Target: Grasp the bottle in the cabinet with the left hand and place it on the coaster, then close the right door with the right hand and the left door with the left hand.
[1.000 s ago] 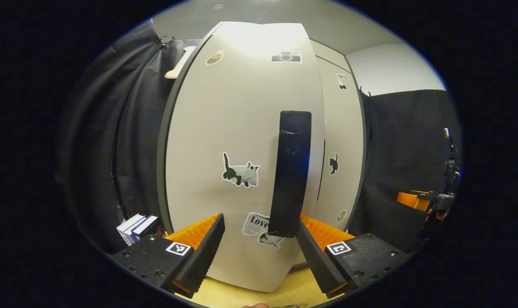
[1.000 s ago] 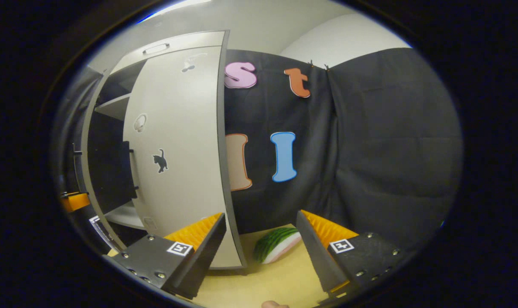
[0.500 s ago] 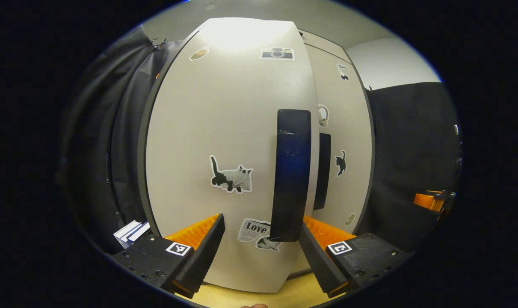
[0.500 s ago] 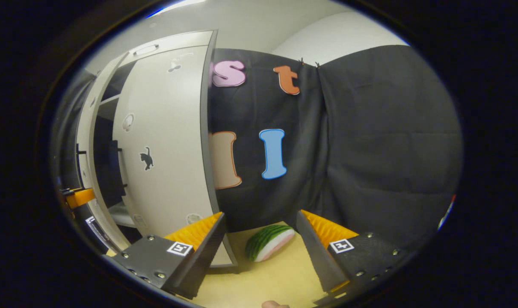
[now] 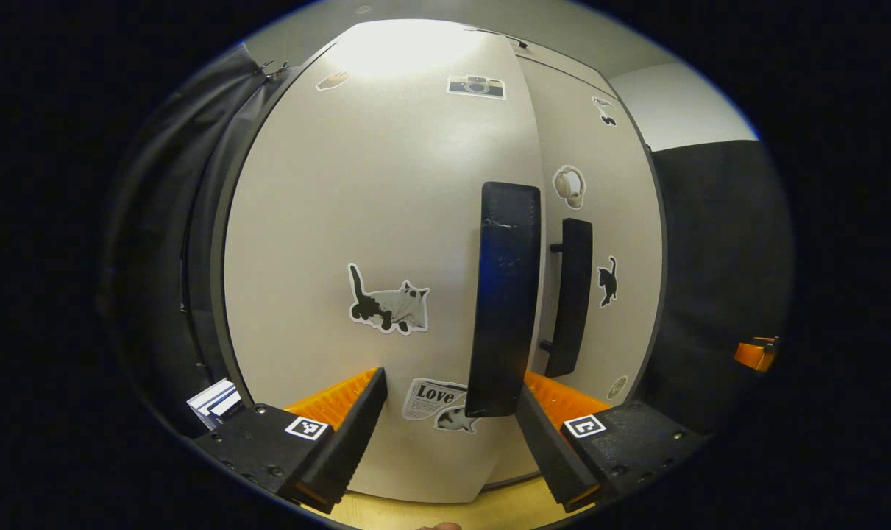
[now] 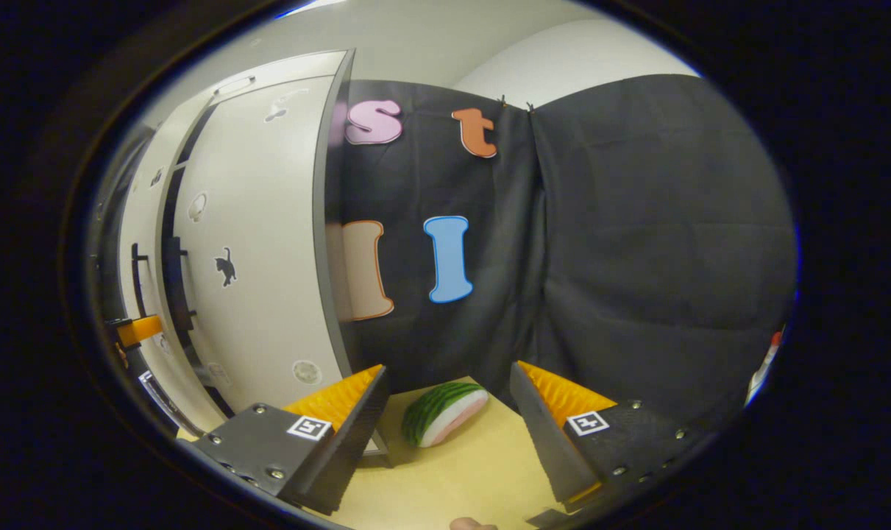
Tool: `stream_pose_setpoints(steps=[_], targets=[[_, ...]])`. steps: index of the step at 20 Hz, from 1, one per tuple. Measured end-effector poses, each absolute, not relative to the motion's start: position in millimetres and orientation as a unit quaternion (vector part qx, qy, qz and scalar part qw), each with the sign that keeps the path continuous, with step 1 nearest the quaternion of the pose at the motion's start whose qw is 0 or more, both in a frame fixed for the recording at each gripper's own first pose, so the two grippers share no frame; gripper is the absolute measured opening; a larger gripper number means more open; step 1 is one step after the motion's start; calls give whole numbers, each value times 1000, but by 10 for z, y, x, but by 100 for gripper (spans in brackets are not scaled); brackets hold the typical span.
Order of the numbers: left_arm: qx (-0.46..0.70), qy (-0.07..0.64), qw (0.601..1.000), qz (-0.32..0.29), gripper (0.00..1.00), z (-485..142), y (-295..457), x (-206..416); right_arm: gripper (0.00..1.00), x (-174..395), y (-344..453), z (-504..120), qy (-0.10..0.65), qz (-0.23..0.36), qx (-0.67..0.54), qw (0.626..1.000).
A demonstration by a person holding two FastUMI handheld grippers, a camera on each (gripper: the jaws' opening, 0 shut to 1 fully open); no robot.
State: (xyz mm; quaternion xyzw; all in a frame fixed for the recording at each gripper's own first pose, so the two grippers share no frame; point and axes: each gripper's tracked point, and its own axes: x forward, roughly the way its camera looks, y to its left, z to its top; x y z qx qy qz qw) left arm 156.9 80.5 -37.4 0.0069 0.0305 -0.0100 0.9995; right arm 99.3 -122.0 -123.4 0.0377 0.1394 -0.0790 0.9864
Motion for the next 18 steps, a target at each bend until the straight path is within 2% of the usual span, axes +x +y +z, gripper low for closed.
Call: stream_pose_setpoints(steps=[11,12,13,18], targets=[[17,27,999,6,100,-402,814,1711,100,1017,-1334,-1291,141,-87,37,986],[17,26,999,6,100,-401,813,1721,97,1019,-1339,-1295,141,-87,37,985],[18,26,999,6,100,-400,811,1731,100,1020,-1344,-1295,141,-89,37,985],[19,27,999,5,100,-405,802,1770,100,1028,-1360,-1343,144,-92,39,984]])
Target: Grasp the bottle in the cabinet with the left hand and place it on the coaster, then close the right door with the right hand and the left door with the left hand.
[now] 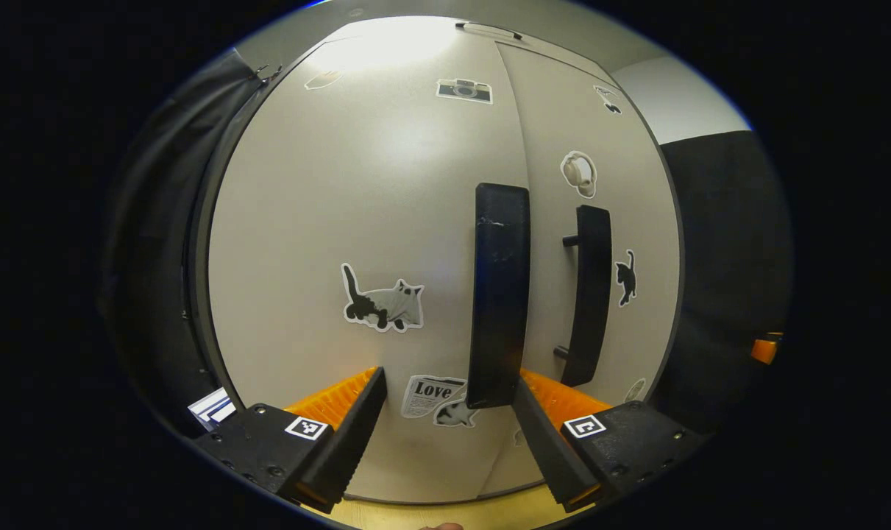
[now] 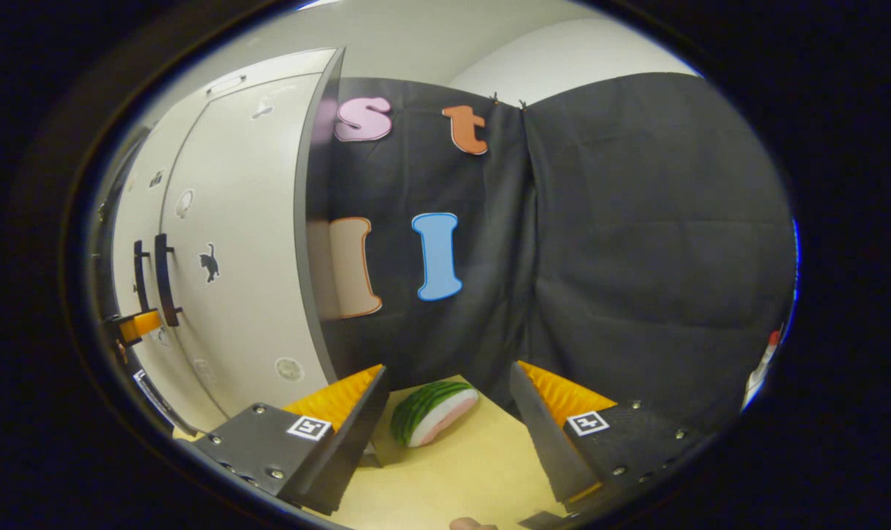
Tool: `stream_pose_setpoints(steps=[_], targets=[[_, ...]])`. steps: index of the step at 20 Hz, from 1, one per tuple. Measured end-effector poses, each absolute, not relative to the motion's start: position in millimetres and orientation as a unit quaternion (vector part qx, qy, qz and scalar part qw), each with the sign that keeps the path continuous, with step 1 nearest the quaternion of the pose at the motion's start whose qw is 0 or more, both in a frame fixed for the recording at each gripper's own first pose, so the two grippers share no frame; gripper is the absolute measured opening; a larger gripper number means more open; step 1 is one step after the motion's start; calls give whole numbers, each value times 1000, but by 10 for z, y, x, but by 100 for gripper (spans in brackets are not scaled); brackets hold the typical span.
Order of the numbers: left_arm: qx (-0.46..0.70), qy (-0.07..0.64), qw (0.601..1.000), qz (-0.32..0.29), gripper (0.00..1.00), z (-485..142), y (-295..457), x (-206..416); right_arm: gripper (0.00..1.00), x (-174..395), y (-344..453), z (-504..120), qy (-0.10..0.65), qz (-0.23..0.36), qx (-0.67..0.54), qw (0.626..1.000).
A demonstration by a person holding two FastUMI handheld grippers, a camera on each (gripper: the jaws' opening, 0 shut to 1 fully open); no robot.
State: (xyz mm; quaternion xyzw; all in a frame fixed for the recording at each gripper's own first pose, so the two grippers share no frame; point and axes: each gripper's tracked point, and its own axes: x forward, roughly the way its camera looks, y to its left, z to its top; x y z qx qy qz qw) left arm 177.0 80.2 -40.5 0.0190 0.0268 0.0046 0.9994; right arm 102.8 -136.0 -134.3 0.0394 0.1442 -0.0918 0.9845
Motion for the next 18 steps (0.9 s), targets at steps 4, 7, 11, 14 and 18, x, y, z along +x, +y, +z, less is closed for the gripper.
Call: stream_pose_setpoints(steps=[4,7,11,14,18], targets=[[21,27,999,2,100,-405,798,1780,100,1053,-1345,-1373,145,-90,41,984],[22,25,999,2,100,-408,800,1799,100,1096,-1310,-1386,145,-85,40,985],[22,24,999,1,100,-401,794,1802,100,1154,-1234,-1408,145,-76,41,986],[20,23,1000,2,100,-399,792,1806,100,1189,-1135,-1423,147,-62,42,986],[18,29,999,4,100,-394,788,1807,100,1186,-929,-1375,145,-32,39,988]])
